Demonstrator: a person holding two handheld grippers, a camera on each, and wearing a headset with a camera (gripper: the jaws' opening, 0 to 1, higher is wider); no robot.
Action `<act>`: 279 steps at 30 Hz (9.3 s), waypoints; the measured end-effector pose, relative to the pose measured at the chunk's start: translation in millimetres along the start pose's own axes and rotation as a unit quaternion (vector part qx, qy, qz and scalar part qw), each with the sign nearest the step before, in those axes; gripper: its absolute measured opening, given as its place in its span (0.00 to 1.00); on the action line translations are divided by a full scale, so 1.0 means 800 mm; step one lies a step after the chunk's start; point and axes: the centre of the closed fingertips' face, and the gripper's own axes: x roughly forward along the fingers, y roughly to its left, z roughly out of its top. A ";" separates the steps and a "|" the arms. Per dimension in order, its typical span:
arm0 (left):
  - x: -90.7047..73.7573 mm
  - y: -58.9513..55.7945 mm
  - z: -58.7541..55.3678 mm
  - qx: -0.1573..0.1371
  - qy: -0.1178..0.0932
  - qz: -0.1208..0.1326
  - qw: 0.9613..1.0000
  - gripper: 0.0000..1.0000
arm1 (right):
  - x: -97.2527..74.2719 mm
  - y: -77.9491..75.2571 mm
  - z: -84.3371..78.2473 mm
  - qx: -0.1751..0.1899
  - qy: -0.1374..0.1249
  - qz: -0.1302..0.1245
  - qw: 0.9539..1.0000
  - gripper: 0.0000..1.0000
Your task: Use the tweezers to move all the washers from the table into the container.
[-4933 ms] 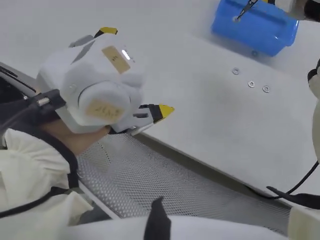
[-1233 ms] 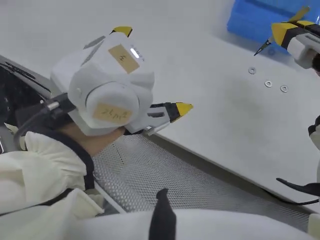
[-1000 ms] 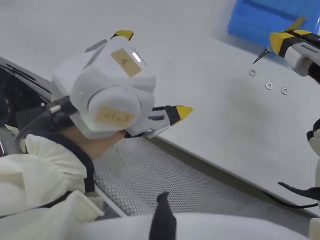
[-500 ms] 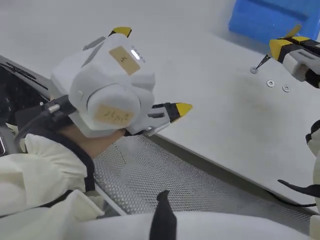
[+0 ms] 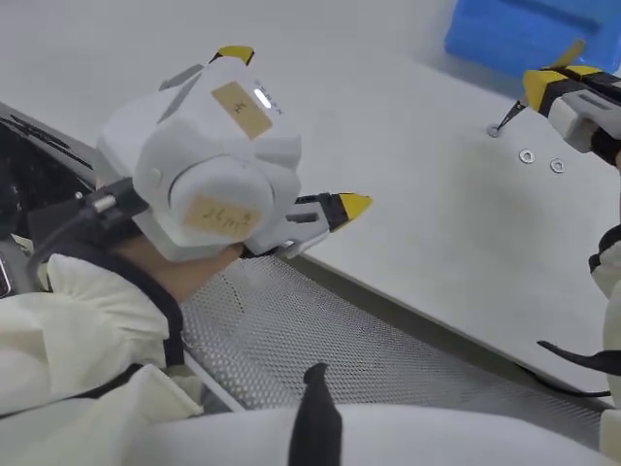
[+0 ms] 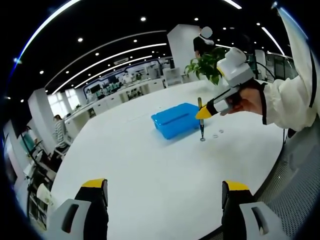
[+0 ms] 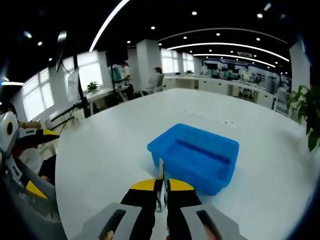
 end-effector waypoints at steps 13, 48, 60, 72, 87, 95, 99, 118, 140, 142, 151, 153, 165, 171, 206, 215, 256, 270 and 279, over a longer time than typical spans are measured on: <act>-0.001 0.000 -0.001 0.003 0.004 0.002 1.000 0.96 | 0.000 0.003 -0.003 -0.024 0.011 -0.003 1.000 0.00; 0.001 0.000 -0.002 0.006 0.004 -0.001 1.000 0.97 | -0.023 0.003 0.045 -0.043 -0.005 -0.003 0.999 0.00; 0.001 -0.004 -0.005 0.009 0.008 -0.008 1.000 0.96 | -0.015 -0.005 0.074 -0.051 -0.027 -0.009 0.998 0.00; 0.002 -0.005 -0.009 0.012 0.018 -0.009 1.000 0.96 | 0.007 -0.015 0.105 -0.048 -0.056 -0.015 0.997 0.00; 0.001 -0.008 -0.010 0.011 0.025 -0.013 1.000 0.95 | 0.037 -0.032 0.109 -0.059 -0.057 -0.024 0.996 0.00; 0.002 -0.011 -0.012 0.013 0.031 -0.017 0.999 0.95 | 0.051 -0.037 0.102 -0.058 -0.050 -0.024 0.997 0.00; 0.003 -0.010 -0.013 0.014 0.032 -0.018 0.999 0.95 | 0.058 -0.041 0.097 -0.056 -0.045 -0.024 0.997 0.00; 0.007 -0.008 -0.018 0.013 0.040 -0.018 0.999 0.94 | 0.081 -0.043 0.071 -0.046 -0.025 -0.025 0.998 0.00; 0.007 -0.010 -0.020 0.014 0.046 -0.019 0.999 0.94 | 0.085 -0.046 0.062 -0.040 -0.022 -0.022 0.999 0.01; 0.006 -0.011 -0.020 0.014 0.046 -0.019 0.999 0.94 | 0.085 -0.045 0.062 -0.040 -0.023 -0.019 0.999 0.02; 0.007 -0.011 -0.021 0.018 0.051 -0.019 0.998 0.94 | 0.066 -0.047 0.083 -0.045 -0.044 -0.025 0.998 0.02; 0.007 -0.011 -0.021 0.018 0.050 -0.019 0.998 0.94 | 0.057 -0.047 0.089 -0.042 -0.052 -0.023 0.998 0.02; 0.007 -0.012 -0.022 0.021 0.053 -0.022 0.998 0.94 | 0.014 -0.046 0.101 -0.022 -0.073 -0.019 0.997 0.02; 0.007 -0.013 -0.023 0.022 0.053 -0.023 0.998 0.94 | -0.002 -0.046 0.096 -0.022 -0.073 -0.020 0.997 0.02; 0.008 -0.010 -0.027 0.024 0.061 -0.019 0.998 0.93 | 0.009 -0.055 0.030 0.019 -0.056 -0.051 0.997 0.02; 0.009 -0.012 -0.028 0.029 0.065 -0.020 0.997 0.93 | 0.011 -0.060 0.022 0.009 -0.052 -0.055 0.997 0.02; 0.010 -0.013 -0.032 0.033 0.074 -0.022 0.996 0.92 | 0.019 -0.060 0.017 -0.001 -0.049 -0.061 0.997 0.01; 0.009 -0.012 -0.033 0.035 0.075 -0.020 0.996 0.91 | 0.012 -0.060 0.017 0.006 -0.030 -0.056 0.998 0.00; 0.007 -0.011 -0.030 0.034 0.069 -0.017 0.997 0.92 | -0.009 -0.048 0.026 0.009 -0.036 -0.050 0.998 0.00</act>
